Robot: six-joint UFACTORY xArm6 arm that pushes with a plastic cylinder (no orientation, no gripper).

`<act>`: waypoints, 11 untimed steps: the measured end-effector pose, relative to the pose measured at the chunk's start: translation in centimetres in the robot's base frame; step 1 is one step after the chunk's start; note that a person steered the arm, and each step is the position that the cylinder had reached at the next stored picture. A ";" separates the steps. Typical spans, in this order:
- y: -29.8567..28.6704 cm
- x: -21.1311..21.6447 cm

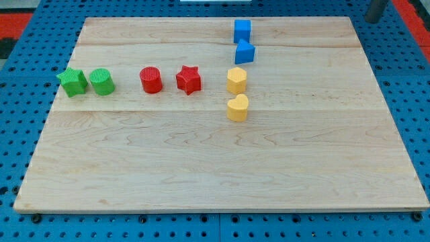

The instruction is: Move your arm towards the top of the hexagon

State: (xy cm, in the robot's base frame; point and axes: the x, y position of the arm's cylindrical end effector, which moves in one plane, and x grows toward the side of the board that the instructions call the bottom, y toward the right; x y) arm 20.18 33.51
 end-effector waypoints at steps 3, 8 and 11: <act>0.0 0.2; -11.7 9.6; -29.0 13.4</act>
